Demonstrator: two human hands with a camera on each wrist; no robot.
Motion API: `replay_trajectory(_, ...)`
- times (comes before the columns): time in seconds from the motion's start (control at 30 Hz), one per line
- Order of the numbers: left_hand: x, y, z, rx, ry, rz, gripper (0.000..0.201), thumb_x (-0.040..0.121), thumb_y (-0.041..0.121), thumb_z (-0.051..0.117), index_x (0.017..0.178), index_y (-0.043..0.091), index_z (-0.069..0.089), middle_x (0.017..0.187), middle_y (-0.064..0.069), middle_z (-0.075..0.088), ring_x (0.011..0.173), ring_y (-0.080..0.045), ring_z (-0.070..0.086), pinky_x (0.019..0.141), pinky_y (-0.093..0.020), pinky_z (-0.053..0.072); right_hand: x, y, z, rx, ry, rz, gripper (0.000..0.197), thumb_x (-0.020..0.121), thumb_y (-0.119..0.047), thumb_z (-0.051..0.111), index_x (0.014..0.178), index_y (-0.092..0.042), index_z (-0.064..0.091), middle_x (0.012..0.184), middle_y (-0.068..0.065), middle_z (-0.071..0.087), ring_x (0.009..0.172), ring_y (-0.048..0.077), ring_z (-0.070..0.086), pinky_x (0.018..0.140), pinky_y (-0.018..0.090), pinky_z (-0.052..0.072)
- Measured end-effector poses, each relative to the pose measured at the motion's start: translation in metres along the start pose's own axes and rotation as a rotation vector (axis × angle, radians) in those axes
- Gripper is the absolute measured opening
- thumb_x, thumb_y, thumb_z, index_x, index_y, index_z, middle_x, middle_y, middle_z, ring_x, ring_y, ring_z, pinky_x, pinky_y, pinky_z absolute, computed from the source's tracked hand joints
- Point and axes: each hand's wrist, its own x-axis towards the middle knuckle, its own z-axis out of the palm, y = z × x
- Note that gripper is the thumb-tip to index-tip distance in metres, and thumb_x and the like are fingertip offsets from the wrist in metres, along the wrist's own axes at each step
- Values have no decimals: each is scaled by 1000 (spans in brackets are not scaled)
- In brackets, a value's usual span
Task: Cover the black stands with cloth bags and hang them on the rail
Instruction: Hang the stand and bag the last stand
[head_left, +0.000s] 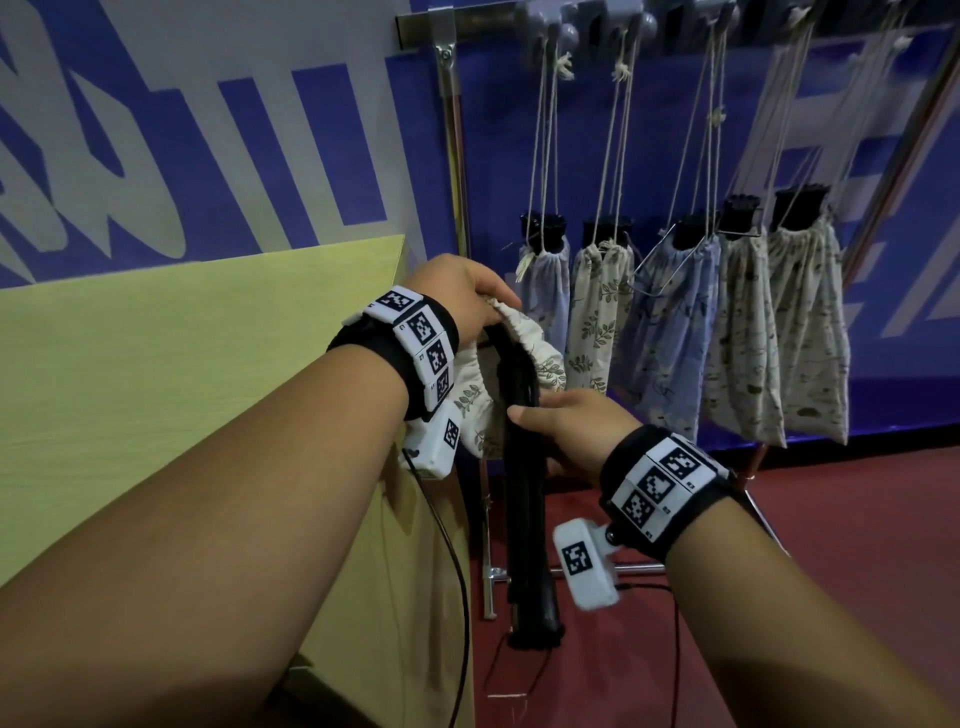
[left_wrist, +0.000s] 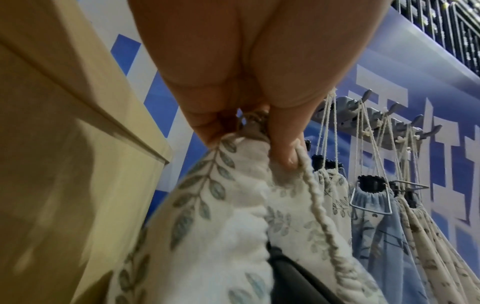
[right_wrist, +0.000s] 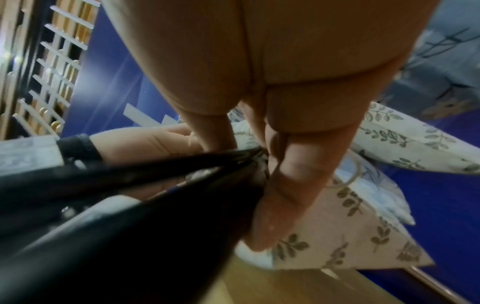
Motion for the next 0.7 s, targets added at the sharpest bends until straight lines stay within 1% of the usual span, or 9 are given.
replay_trajectory(0.07, -4, 2, 4, 6, -119, 11, 21, 90, 16, 77, 94, 35, 83, 95, 17, 75, 88, -1, 67, 70, -16, 49, 2, 0, 0, 151, 48, 14, 30, 94, -25, 80, 104, 2, 74, 91, 23, 80, 82, 39, 80, 79, 53, 67)
replay_trajectory(0.1, -6, 4, 6, 15, -182, 15, 20, 89, 17, 78, 95, 36, 83, 95, 18, 74, 89, -1, 67, 68, -17, 48, 1, -3, 1, 224, 75, 18, 21, 99, -19, 75, 99, 1, 70, 70, 17, 76, 60, 30, 76, 57, 36, 65)
replay_trajectory(0.17, -9, 6, 9, 77, -279, 10, 20, 89, 18, 78, 94, 36, 83, 95, 19, 73, 89, -4, 68, 70, -21, 51, 2, -8, 0, 376, 91, 32, 11, 108, -11, 60, 98, -8, 63, 48, 5, 63, 34, 13, 59, 35, 19, 45)
replay_trajectory(0.23, -7, 7, 10, -13, -346, 17, 21, 93, 11, 71, 96, 28, 83, 94, 8, 75, 87, -12, 71, 78, -27, 58, 3, -15, -1, 585, 76, 35, 16, 112, -8, 48, 116, -6, 64, 73, 12, 77, 57, 16, 74, 51, 27, 63)
replay_trajectory(0.3, -7, 7, 8, -221, -403, -35, 23, 101, 1, 53, 106, -1, 76, 88, -13, 73, 75, -22, 71, 73, -30, 61, 5, -18, -2, 682, 63, 51, 27, 112, -8, 46, 135, -2, 59, 100, 21, 78, 80, 29, 79, 71, 38, 68)
replay_trajectory(0.37, 0, 1, 6, -193, -372, -34, 27, 102, -3, 48, 116, -12, 69, 87, -17, 72, 75, -27, 69, 73, -33, 60, 4, -17, -4, 635, 56, 108, 28, 112, -12, 48, 131, 6, 55, 99, 26, 76, 75, 34, 79, 63, 40, 68)
replay_trajectory(0.53, 7, -6, 8, -156, -235, -179, 17, 98, 1, 58, 104, 8, 72, 104, -14, 67, 92, -25, 61, 85, -35, 53, -1, -15, -3, 366, -3, 133, 19, 110, -17, 51, 108, 1, 59, 71, 19, 73, 68, 28, 72, 53, 33, 64)
replay_trajectory(0.6, 7, -6, 8, -121, -180, -183, 17, 98, 5, 59, 103, 20, 67, 107, -9, 69, 94, -25, 64, 84, -31, 55, -3, -16, -1, 301, 11, 83, 18, 109, -13, 53, 114, 2, 60, 74, 21, 74, 62, 28, 71, 58, 37, 65)
replay_trajectory(0.7, 4, -5, 5, -339, -186, -207, 21, 97, -3, 58, 110, -2, 75, 88, -11, 72, 70, -22, 69, 62, -22, 55, -9, -24, -2, 200, -5, -75, 22, 104, -6, 58, 124, -9, 66, 75, 18, 74, 62, 30, 71, 82, 51, 62)
